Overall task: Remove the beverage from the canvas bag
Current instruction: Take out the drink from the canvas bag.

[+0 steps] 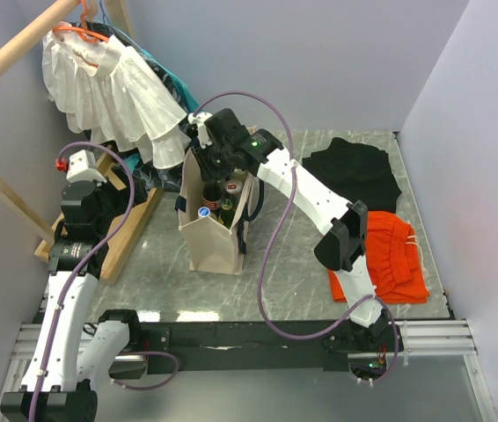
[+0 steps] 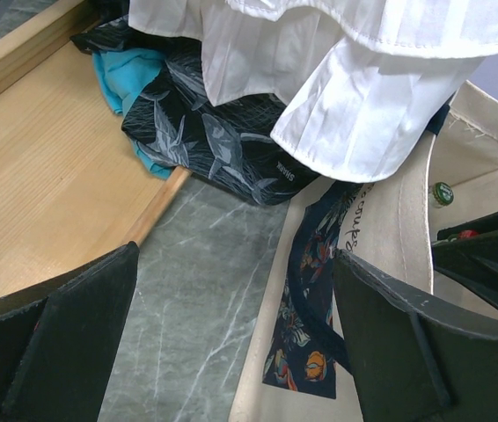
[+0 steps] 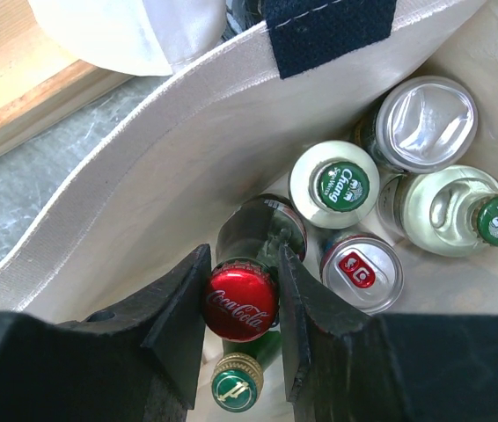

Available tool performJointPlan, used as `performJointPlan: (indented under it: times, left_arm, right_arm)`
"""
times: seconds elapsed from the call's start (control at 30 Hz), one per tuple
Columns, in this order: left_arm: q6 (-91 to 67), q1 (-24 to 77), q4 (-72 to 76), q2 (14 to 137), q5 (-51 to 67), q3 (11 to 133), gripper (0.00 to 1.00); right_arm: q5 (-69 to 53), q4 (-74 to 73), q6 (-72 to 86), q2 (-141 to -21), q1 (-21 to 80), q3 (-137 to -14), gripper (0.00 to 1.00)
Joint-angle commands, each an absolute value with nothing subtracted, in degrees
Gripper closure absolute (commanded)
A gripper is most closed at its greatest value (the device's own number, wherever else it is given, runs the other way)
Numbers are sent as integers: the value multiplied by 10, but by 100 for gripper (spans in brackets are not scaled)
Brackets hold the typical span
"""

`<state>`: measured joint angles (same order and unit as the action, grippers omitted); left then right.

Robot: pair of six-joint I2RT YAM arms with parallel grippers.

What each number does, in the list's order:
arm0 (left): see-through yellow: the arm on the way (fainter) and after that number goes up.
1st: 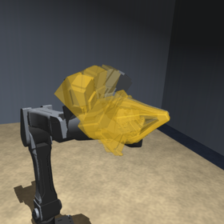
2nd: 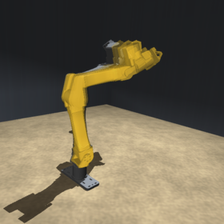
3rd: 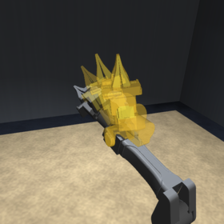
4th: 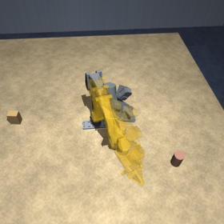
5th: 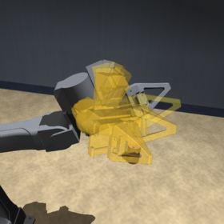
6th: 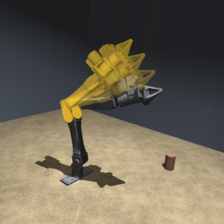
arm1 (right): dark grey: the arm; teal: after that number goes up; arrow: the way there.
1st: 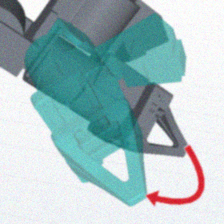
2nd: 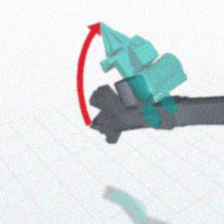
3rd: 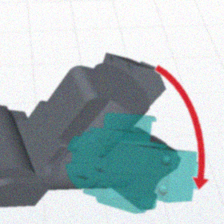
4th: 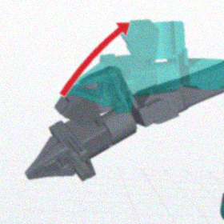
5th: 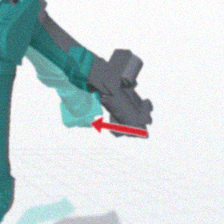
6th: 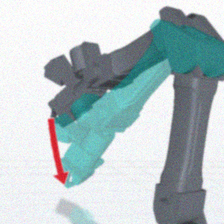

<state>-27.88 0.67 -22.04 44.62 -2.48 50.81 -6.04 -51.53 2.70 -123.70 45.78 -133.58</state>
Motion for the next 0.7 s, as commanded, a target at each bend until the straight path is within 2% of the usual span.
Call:
performJointPlan:
  times: [0.0, 0.67]
  left_arm:
    - [-268, 6, -214, 448, -28, 531, 4]
    - [-272, 7, -214, 446, -30, 528, 4]
  right_arm:
    - [-75, -503, 38, -1238, 461, -1372, 100]
    - [-47, -495, 29, -1208, 463, -1375, 100]
